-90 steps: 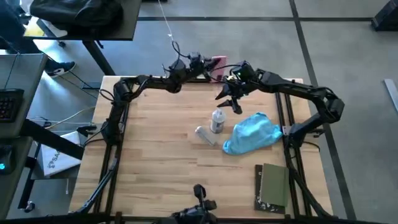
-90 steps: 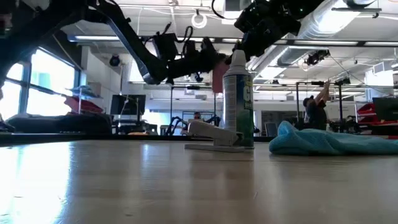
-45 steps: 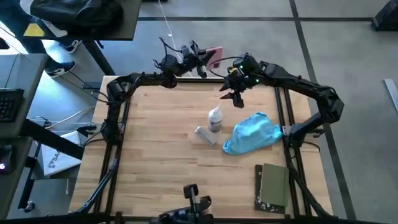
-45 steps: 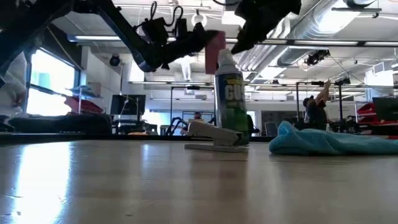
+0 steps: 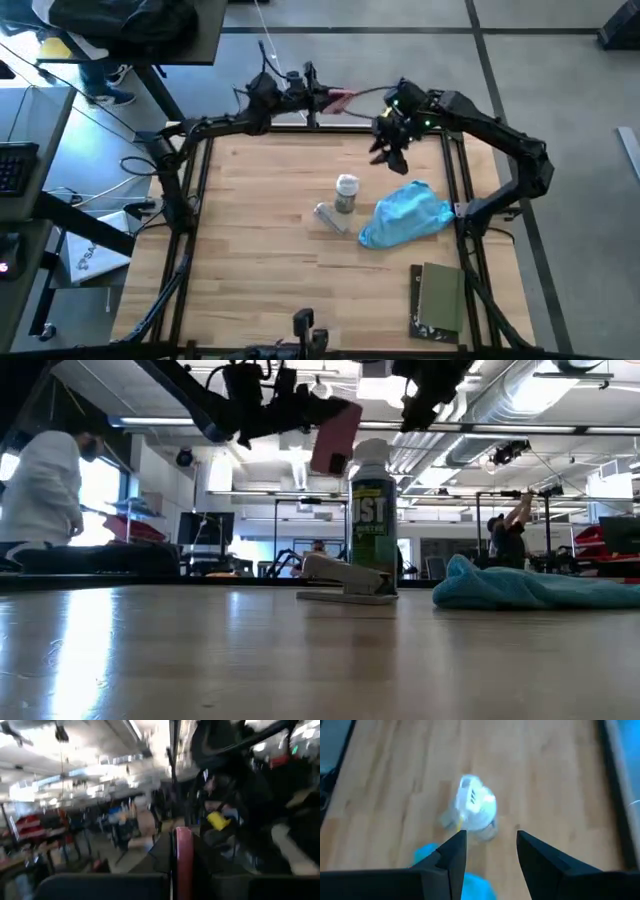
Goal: Apply microfiber cloth
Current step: Spray the pink phone with the spray bottle
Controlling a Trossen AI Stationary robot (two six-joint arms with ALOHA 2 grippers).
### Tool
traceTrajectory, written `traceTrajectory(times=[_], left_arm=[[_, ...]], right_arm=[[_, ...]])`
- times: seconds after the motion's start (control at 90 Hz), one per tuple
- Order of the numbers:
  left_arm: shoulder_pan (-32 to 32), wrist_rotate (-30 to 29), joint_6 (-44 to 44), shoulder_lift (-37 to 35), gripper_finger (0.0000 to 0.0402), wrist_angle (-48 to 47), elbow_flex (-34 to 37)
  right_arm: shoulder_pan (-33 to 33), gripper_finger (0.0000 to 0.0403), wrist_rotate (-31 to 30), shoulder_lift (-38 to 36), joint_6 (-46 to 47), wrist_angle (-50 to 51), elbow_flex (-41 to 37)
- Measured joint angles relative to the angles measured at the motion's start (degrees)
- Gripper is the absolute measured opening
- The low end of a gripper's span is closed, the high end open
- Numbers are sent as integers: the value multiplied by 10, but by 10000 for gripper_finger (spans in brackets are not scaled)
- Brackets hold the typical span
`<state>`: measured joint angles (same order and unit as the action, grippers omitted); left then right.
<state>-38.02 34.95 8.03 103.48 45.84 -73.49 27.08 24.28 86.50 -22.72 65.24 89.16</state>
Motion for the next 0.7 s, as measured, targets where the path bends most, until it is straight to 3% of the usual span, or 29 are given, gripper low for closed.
traceTrajectory(times=[0.233,0.444,0.7], left_arm=[[17,-1,54,-23,10,-100,35],[45,-5,80,-17,10,-145,44],[81,-15,114,-16,10,-195,44]], right_arm=[[-66,142,-12,1,45,-46,-60],[-122,142,-72,0,77,-68,-60],[-162,142,-75,0,94,-106,-59]])
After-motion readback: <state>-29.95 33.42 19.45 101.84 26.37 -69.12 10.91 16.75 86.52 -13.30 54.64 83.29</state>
